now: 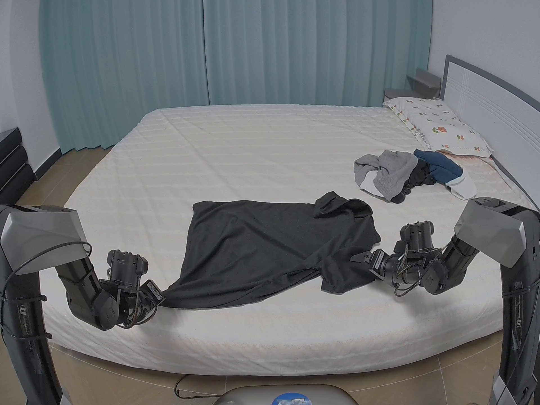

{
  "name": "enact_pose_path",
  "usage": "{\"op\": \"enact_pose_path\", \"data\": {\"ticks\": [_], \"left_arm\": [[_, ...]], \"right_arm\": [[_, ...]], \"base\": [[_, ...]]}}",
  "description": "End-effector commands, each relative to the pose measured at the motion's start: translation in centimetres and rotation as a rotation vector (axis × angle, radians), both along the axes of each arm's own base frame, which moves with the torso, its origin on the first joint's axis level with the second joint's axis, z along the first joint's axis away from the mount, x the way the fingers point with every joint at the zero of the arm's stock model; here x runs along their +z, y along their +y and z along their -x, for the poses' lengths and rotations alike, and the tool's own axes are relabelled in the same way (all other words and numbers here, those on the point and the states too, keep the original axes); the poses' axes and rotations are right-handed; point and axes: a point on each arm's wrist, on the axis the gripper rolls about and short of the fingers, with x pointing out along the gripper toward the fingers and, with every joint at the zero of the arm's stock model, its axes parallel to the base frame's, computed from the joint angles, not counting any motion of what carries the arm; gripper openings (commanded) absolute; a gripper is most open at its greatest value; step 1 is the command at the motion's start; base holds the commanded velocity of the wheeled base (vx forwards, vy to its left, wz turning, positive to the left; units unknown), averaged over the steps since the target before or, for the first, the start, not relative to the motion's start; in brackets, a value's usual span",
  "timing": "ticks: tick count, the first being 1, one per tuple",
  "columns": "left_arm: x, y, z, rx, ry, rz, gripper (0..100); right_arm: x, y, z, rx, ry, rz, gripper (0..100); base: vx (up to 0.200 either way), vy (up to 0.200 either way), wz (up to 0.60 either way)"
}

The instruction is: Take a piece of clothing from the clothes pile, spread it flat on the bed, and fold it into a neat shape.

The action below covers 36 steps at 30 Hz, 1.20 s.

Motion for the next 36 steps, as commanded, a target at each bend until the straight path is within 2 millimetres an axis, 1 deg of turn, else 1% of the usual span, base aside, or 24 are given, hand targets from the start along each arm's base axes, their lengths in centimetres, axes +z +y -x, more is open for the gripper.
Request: {"op": "enact_pose_path", "data": {"ticks": [1, 2, 9, 11, 13, 14, 16, 17, 18, 19, 20, 22, 24, 26, 27, 30, 31, 32, 33, 34, 36], "left_arm": [[0.1, 0.0, 0.0, 0.000, -0.003, 0.001, 0], [0.1, 0.0, 0.0, 0.001, -0.003, 0.000, 0], [0.1, -0.1, 0.1, -0.003, 0.000, -0.002, 0], [0.1, -0.1, 0.3, -0.006, 0.005, -0.002, 0], [0.0, -0.1, 0.4, -0.007, 0.010, -0.004, 0], [0.0, -0.1, 0.5, -0.007, 0.013, -0.004, 0], [0.0, -0.1, 0.5, -0.008, 0.013, -0.005, 0], [0.1, -0.1, 0.7, -0.013, 0.013, -0.008, 0], [0.2, -0.1, 0.8, -0.013, 0.013, -0.008, 0], [0.3, -0.1, 0.9, -0.016, 0.013, -0.009, 0], [0.3, -0.1, 0.9, -0.016, 0.013, -0.009, 0], [0.8, -0.2, 1.4, -0.023, 0.010, -0.013, 0], [1.2, -0.3, 1.6, -0.033, 0.003, -0.018, 0], [1.2, -0.3, 1.6, -0.035, 0.004, -0.020, 0], [1.6, -0.4, 2.1, -0.058, 0.004, -0.034, 0], [2.0, -1.1, 3.2, -0.102, 0.012, -0.052, 0], [2.0, -1.1, 3.2, -0.104, 0.012, -0.052, 0], [2.1, -1.4, 3.6, -0.120, 0.016, -0.060, 0], [2.1, -1.5, 3.7, -0.126, 0.021, -0.064, 0], [2.0, -1.7, 4.3, -0.153, 0.038, -0.079, 0], [1.9, -1.7, 4.8, -0.178, 0.068, -0.100, 0]], "right_arm": [[-0.8, 0.2, 0.0, 0.008, 0.016, 0.007, 100], [-1.0, 0.2, 0.2, 0.018, 0.018, 0.019, 0], [-1.0, -0.1, 1.0, 0.034, 0.046, 0.078, 0], [-0.5, -0.5, 1.2, 0.023, 0.055, 0.083, 0], [0.5, -1.1, 1.7, 0.011, 0.054, 0.082, 0], [1.3, -1.7, 2.2, 0.003, 0.052, 0.078, 0], [1.5, -1.9, 2.3, -0.002, 0.051, 0.076, 0], [2.5, -2.6, 3.3, -0.014, 0.054, 0.075, 0], [2.7, -2.8, 3.5, -0.017, 0.055, 0.074, 0], [3.3, -3.3, 4.2, -0.029, 0.057, 0.074, 0], [3.3, -3.3, 4.2, -0.029, 0.057, 0.074, 0], [4.6, -4.6, 5.9, -0.054, 0.062, 0.075, 0], [5.4, -5.2, 7.1, -0.065, 0.066, 0.078, 0], [5.5, -5.3, 7.4, -0.065, 0.068, 0.080, 0], [6.4, -5.9, 9.1, -0.055, 0.073, 0.073, 0], [7.0, -6.3, 11.2, -0.035, 0.086, 0.072, 0], [7.1, -6.3, 11.3, -0.034, 0.085, 0.073, 0], [7.3, -6.4, 12.0, -0.023, 0.090, 0.087, 0], [7.3, -6.4, 12.3, -0.018, 0.092, 0.092, 0], [7.4, -6.7, 13.0, -0.011, 0.103, 0.107, 0], [7.3, -6.8, 13.9, 0.002, 0.127, 0.125, 0]], "base": [[0.000, 0.000, 0.00], [0.000, 0.000, 0.00], [0.000, 0.000, 0.00], [0.000, 0.000, 0.00], [0.000, 0.000, 0.00], [0.000, 0.000, 0.00], [0.000, 0.000, 0.00], [0.000, 0.000, 0.00], [0.000, 0.000, 0.00], [0.000, 0.000, 0.00], [0.000, 0.000, 0.00], [0.000, 0.000, 0.00], [0.000, 0.000, 0.00], [0.000, 0.000, 0.00], [0.000, 0.000, 0.00], [0.000, 0.000, 0.00], [0.000, 0.000, 0.00], [0.000, 0.000, 0.00], [0.000, 0.000, 0.00], [0.000, 0.000, 0.00], [0.000, 0.000, 0.00]]}}
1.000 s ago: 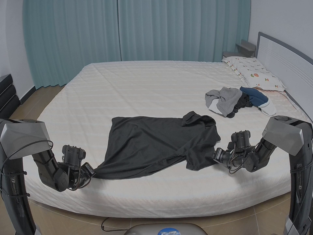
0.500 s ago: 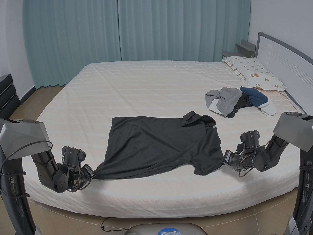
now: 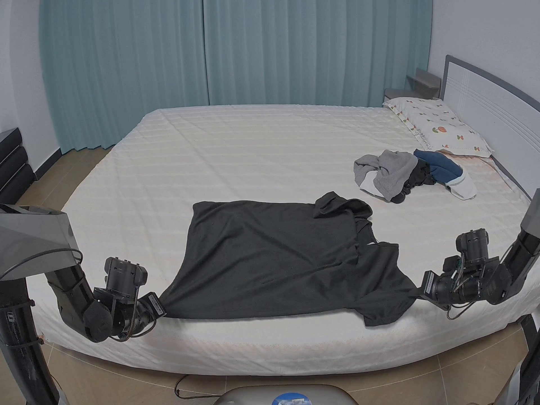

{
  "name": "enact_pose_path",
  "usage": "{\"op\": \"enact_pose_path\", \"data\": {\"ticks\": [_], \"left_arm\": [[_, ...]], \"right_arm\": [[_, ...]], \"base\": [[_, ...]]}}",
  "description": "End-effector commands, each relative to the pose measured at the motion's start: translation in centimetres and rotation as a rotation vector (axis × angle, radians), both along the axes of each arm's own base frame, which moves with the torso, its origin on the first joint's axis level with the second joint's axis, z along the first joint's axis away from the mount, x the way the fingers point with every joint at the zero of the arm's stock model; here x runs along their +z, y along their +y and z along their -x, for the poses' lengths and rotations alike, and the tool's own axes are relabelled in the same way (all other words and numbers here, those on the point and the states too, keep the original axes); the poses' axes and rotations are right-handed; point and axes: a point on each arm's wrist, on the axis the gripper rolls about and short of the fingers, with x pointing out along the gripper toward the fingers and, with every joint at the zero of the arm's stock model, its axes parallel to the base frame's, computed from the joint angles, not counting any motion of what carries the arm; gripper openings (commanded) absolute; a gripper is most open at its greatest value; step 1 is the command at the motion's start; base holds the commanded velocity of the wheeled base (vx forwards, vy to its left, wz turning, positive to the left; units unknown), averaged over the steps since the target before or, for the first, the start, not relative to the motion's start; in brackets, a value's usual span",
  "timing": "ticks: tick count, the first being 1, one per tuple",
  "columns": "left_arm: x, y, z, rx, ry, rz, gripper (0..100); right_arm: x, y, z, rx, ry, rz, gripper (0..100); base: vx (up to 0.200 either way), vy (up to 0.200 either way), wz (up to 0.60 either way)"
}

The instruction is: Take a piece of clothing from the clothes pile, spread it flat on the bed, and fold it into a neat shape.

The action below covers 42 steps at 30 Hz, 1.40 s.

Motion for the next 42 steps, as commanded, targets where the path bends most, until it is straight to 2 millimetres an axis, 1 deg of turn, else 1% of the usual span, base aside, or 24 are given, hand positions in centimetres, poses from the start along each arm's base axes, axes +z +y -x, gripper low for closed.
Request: {"op": "enact_pose_path", "data": {"ticks": [1, 3, 6, 9, 14, 19, 25, 26, 29, 30, 32, 33, 37, 41, 42], "left_arm": [[0.5, -0.6, 1.7, -0.069, 0.036, -0.036, 0], [0.3, -0.7, 2.0, -0.084, 0.065, -0.050, 0], [0.2, -0.9, 2.6, -0.104, 0.105, -0.063, 0], [0.1, -1.1, 3.1, -0.128, 0.144, -0.078, 0], [-0.2, -1.3, 3.5, -0.139, 0.183, -0.087, 0], [-0.3, -1.4, 3.6, -0.145, 0.199, -0.091, 0], [-0.5, -1.4, 3.7, -0.145, 0.209, -0.094, 0], [-0.5, -1.4, 3.6, -0.144, 0.206, -0.092, 0], [-0.4, -1.5, 3.5, -0.146, 0.204, -0.088, 0], [-0.5, -1.6, 3.5, -0.150, 0.202, -0.086, 100], [-0.4, -1.8, 3.5, -0.154, 0.199, -0.085, 100], [-0.4, -1.8, 3.5, -0.154, 0.194, -0.082, 100], [-0.2, -1.9, 3.4, -0.153, 0.183, -0.079, 100], [0.5, -1.7, 3.1, -0.145, 0.151, -0.071, 100], [1.0, -1.7, 3.0, -0.143, 0.130, -0.059, 100]], "right_arm": [[1.7, -0.7, 2.8, 0.014, -0.002, 0.024, 0], [1.7, -0.9, 3.7, 0.031, 0.029, 0.043, 0], [1.5, -1.2, 4.5, 0.043, 0.054, 0.062, 0], [0.8, -1.2, 5.2, 0.062, 0.094, 0.078, 0], [-0.4, -1.0, 5.9, 0.090, 0.148, 0.089, 0], [-1.0, -0.6, 6.6, 0.119, 0.187, 0.089, 0], [-2.1, -0.4, 6.3, 0.126, 0.225, 0.090, 0], [-2.5, -0.4, 6.2, 0.128, 0.237, 0.090, 100], [-2.8, -0.4, 5.7, 0.127, 0.239, 0.085, 100], [-2.7, -0.4, 5.4, 0.121, 0.229, 0.081, 100], [-2.6, -0.4, 5.1, 0.115, 0.219, 0.076, 100], [-2.2, -0.5, 4.7, 0.112, 0.195, 0.062, 100], [-1.4, -0.4, 4.1, 0.115, 0.157, 0.025, 100], [-0.5, -0.3, 2.7, 0.076, 0.117, -0.035, 100], [-0.2, -0.3, 2.1, 0.056, 0.103, -0.059, 100]], "base": [[0.000, 0.000, 0.00], [0.000, 0.000, 0.00], [0.000, 0.000, 0.00], [0.000, 0.000, 0.00], [0.000, 0.000, 0.00], [0.000, 0.000, 0.00], [0.000, 0.000, 0.00], [0.000, 0.000, 0.00], [0.000, 0.000, 0.00], [0.000, 0.000, 0.00], [0.000, 0.000, 0.00], [0.000, 0.000, 0.00], [0.000, 0.000, 0.00], [0.000, 0.000, 0.00], [0.000, 0.000, 0.00]]}}
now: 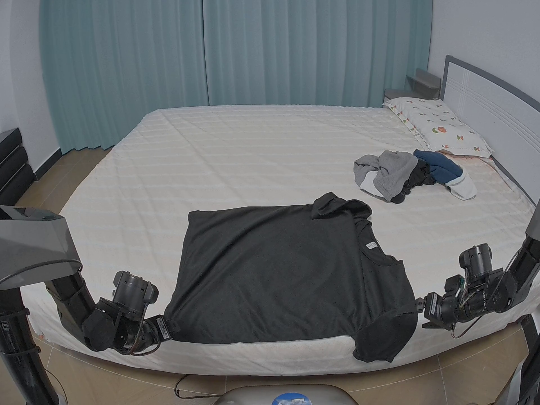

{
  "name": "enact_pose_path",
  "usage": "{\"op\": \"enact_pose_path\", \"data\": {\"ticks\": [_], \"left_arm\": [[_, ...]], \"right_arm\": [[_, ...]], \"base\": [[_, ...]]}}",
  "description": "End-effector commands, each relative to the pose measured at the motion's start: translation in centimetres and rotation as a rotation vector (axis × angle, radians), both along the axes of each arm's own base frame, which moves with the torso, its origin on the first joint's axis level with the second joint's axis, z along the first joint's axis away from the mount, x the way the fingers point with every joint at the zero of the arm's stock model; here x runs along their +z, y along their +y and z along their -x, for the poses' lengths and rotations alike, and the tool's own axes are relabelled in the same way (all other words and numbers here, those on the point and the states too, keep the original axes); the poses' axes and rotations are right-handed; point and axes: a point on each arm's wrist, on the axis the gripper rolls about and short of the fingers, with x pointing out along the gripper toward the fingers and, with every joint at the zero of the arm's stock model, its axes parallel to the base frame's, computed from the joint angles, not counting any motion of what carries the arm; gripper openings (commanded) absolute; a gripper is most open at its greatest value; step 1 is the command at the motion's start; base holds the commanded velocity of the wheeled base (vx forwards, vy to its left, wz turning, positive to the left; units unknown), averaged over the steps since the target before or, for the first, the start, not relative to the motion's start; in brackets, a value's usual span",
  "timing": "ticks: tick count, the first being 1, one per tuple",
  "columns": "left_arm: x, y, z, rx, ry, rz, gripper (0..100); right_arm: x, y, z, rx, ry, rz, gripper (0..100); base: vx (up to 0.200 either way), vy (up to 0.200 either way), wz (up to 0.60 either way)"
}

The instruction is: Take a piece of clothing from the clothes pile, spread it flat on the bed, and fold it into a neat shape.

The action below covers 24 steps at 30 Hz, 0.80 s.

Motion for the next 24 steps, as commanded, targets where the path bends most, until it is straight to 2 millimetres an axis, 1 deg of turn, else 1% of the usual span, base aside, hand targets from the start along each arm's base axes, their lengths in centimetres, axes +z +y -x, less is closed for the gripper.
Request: {"op": "enact_pose_path", "data": {"ticks": [1, 4, 6, 8, 10, 14, 19, 20, 24], "left_arm": [[1.2, 0.1, -0.3, 0.006, -0.051, 0.024, 100], [2.6, 0.0, -0.7, 0.009, -0.105, 0.073, 100], [3.2, 0.0, -0.8, 0.009, -0.124, 0.104, 100], [3.3, -0.1, -0.8, 0.006, -0.129, 0.116, 100], [3.6, -0.2, -1.4, 0.029, -0.149, 0.150, 100], [3.9, -0.4, -2.0, 0.073, -0.172, 0.197, 100], [4.0, -0.5, -2.0, 0.065, -0.169, 0.214, 100], [3.9, -0.5, -2.0, 0.057, -0.165, 0.229, 100], [4.0, -0.6, -2.3, 0.061, -0.169, 0.234, 100]], "right_arm": [[1.0, 0.1, -1.5, -0.033, -0.051, -0.045, 100], [1.1, 0.4, -2.2, -0.090, -0.071, -0.129, 100], [0.6, 0.6, -2.6, -0.121, -0.079, -0.166, 100], [0.4, 0.7, -2.8, -0.133, -0.086, -0.175, 100], [-0.1, 0.7, -3.1, -0.179, -0.114, -0.215, 100], [-0.3, 1.1, -3.5, -0.235, -0.143, -0.283, 100], [-0.4, 1.1, -3.4, -0.259, -0.168, -0.310, 100], [-0.9, 1.3, -3.4, -0.260, -0.177, -0.315, 100], [-1.4, 1.4, -3.5, -0.266, -0.178, -0.314, 100]], "base": [[0.000, 0.000, 0.00], [0.000, 0.000, 0.00], [0.000, 0.000, 0.00], [0.000, 0.000, 0.00], [0.000, 0.000, 0.00], [0.000, 0.000, 0.00], [0.200, 0.000, 0.00], [0.200, 0.000, 0.00], [0.200, 0.000, 0.00]]}}
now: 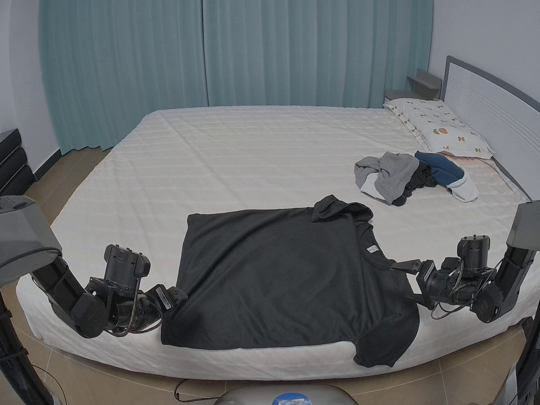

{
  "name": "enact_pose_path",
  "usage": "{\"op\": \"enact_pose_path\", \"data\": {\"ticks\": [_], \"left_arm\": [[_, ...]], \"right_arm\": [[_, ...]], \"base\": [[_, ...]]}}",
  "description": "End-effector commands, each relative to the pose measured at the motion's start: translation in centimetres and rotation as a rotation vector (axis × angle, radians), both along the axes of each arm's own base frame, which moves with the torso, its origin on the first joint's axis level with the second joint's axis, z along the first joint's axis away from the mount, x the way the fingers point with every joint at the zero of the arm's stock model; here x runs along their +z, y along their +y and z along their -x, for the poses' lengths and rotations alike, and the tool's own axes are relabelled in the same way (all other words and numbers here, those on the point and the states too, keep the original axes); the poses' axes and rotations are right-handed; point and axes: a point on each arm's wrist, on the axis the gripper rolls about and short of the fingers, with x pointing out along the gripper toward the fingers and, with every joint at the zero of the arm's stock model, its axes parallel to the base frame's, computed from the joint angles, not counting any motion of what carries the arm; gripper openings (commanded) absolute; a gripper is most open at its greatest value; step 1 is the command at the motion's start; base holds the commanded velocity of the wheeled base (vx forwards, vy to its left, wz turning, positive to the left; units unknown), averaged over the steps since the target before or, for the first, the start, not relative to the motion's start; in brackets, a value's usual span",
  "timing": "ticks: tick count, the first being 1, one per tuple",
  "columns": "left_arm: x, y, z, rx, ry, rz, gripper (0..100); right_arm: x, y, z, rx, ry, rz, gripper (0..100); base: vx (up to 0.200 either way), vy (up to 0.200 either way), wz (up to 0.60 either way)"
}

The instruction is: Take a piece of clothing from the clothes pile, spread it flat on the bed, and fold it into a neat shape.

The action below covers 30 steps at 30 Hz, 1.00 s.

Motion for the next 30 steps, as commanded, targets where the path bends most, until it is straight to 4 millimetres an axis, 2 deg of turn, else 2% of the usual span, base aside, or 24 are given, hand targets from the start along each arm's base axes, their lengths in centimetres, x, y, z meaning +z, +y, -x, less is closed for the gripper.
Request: {"op": "enact_pose_path", "data": {"ticks": [1, 6, 17, 21, 27, 30], "left_arm": [[0.1, 0.0, -0.4, 0.009, -0.008, 0.011, 100], [0.4, 0.0, -0.9, 0.038, -0.026, 0.039, 100], [1.2, 0.5, -2.3, 0.079, -0.067, 0.058, 100], [1.7, 1.0, -4.1, 0.109, -0.108, 0.069, 100], [0.1, 2.1, -9.9, 0.161, -0.157, 0.071, 100], [-0.3, 2.2, -10.6, 0.162, -0.158, 0.072, 100]], "right_arm": [[-1.6, 0.2, 0.2, 0.001, 0.056, 0.000, 100], [-1.9, 0.3, 0.0, -0.021, 0.074, -0.030, 100], [-2.2, 0.7, 0.5, -0.017, 0.056, -0.044, 100], [-2.2, 0.6, 0.5, -0.016, 0.049, -0.044, 100], [-2.6, 1.0, 0.5, -0.024, 0.055, -0.030, 100], [-2.6, 1.1, 0.5, -0.023, 0.053, -0.027, 100]], "base": [[0.200, 0.000, 0.00], [0.200, 0.000, 0.00], [0.000, 0.000, 0.00], [0.000, 0.000, 0.00], [0.000, 0.000, 0.00], [0.000, 0.000, 0.00]]}}
